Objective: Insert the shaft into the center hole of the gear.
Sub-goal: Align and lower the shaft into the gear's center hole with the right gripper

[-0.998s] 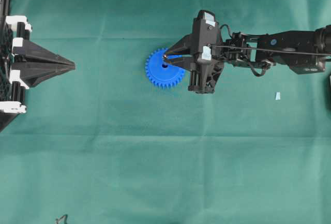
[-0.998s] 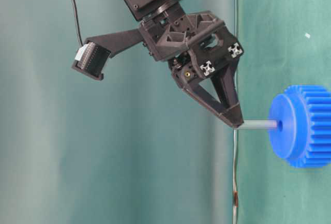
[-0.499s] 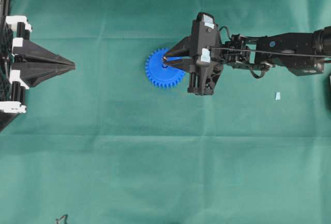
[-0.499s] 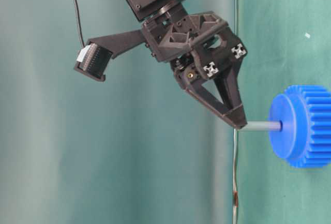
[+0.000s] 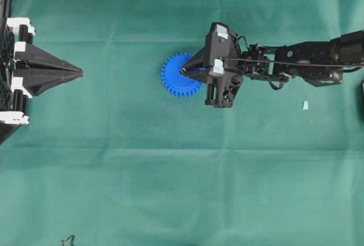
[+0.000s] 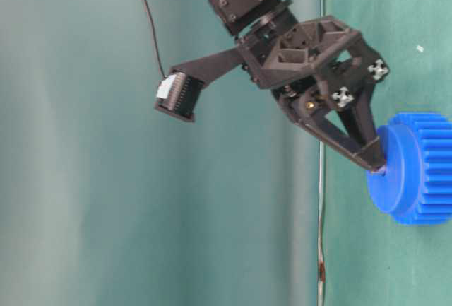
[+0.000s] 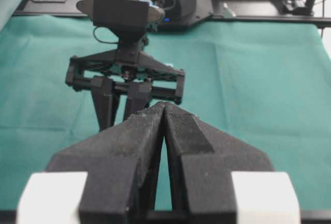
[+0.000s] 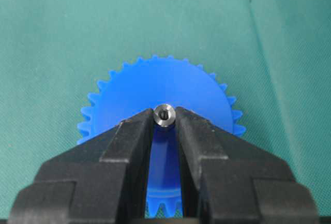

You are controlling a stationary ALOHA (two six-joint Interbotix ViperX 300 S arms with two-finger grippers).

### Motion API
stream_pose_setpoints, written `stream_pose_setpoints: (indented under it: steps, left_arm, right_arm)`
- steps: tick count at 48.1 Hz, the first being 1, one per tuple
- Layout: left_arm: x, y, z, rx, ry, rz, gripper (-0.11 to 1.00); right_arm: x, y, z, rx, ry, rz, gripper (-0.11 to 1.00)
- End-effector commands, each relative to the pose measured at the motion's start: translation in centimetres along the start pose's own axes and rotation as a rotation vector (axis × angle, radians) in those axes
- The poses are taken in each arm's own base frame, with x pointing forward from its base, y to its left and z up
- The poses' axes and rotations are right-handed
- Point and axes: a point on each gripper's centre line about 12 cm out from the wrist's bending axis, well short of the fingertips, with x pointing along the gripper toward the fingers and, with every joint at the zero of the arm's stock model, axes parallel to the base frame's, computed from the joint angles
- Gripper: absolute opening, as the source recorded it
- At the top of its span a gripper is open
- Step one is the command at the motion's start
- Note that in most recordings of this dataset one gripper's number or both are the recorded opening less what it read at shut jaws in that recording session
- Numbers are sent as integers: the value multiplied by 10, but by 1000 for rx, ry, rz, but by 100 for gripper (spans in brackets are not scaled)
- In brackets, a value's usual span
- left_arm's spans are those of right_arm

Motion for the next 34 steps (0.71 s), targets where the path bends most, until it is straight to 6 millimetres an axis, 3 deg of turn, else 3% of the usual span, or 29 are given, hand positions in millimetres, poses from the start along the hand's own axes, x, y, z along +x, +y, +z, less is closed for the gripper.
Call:
stream_pose_setpoints:
  steps: [1, 34]
  left_arm:
    - [3, -1, 7, 3, -15, -3, 0]
    - [3, 0, 6, 3, -8, -2, 0]
  right_arm:
    - [0, 1, 14, 5, -41, 3, 16]
    - [5, 1, 12, -3, -6, 2, 17]
